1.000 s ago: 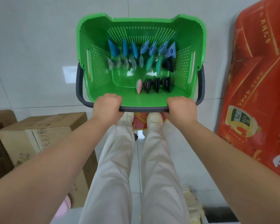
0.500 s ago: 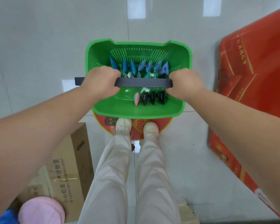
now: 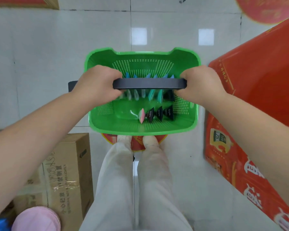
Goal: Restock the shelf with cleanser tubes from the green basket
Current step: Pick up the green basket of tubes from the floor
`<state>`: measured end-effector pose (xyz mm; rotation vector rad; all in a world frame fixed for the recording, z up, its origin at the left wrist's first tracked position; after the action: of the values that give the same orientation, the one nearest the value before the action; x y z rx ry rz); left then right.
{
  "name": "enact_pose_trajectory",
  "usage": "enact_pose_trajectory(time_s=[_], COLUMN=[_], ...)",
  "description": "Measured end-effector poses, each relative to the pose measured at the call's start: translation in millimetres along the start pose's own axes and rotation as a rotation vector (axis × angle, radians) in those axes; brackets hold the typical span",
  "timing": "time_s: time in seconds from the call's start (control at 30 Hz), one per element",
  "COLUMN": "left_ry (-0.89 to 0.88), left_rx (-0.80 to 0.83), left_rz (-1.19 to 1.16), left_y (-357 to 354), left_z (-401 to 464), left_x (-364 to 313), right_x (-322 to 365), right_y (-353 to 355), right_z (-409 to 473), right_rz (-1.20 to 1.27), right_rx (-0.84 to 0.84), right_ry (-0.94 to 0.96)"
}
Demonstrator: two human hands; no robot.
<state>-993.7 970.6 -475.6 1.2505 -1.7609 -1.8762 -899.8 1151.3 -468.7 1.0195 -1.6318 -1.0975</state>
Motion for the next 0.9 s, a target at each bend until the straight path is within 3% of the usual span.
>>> enact_pose_trajectory(time_s=[0.4, 0.9], left_ry=[0.063, 0.169], left_rx=[-0.432, -1.017], left_rz=[-0.049, 0.124], left_y=[196.3, 413.2], left_z=[-89.3, -250.6], left_x=[-73.0, -136.1], right_x=[68.2, 199.7], right_y=[192.0, 393.5], right_z=[-76.6, -165.7], right_rz=[-0.009, 0.208], right_rx=[-0.289, -0.602], right_ry=[0.048, 0.365])
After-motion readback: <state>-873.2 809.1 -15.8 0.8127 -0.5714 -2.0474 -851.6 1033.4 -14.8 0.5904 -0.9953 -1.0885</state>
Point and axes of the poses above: each hand's wrist, its own z-axis towards the middle knuckle, its own y-axis out of the back of the hand, x = y × z, the point moved 8 cm from there along z, towards the middle knuckle, and after that the axes turned 15 degrees about -x, right-handed, at the moved point
